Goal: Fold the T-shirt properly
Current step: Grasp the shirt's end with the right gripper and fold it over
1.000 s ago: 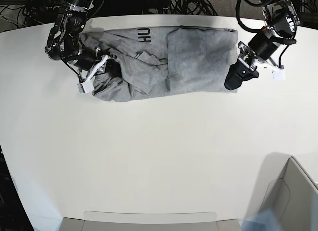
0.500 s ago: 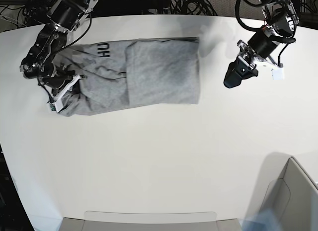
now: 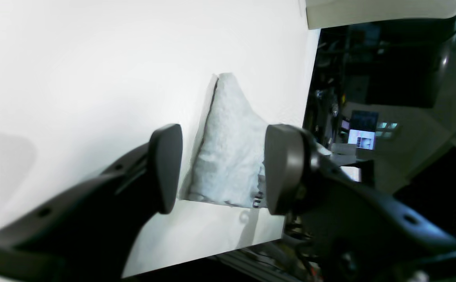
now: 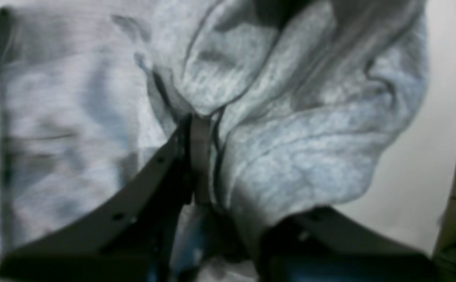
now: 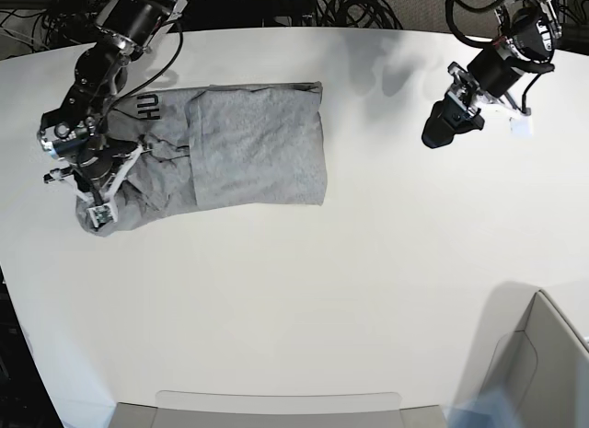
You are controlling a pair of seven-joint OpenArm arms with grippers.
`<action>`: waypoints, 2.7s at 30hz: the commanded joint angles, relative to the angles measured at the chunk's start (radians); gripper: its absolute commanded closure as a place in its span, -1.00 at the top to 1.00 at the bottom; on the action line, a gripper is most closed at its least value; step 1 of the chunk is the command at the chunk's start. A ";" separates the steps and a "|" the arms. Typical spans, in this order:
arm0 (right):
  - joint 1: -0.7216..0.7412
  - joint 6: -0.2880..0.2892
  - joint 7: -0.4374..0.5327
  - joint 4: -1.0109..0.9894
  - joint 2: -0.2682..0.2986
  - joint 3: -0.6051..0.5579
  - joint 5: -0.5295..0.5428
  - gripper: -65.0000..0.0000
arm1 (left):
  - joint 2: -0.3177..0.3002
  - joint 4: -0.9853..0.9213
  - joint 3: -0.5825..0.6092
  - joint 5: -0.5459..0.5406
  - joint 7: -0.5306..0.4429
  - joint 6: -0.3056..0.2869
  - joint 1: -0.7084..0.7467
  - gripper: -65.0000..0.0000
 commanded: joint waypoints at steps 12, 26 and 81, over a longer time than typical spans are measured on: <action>-0.143 0.010 0.107 0.184 -0.102 -0.339 -0.117 -1.00 | -0.086 0.012 -0.050 -0.039 0.009 0.008 0.077 -0.15; -0.178 -0.331 0.107 0.141 -0.101 -0.721 -0.122 -1.00 | -0.112 0.012 -0.275 -0.039 0.099 0.004 0.111 -0.15; -0.149 -0.297 0.131 0.135 -0.065 -0.270 -0.189 -0.82 | -0.109 0.009 -0.241 -0.039 0.098 0.005 0.081 -0.14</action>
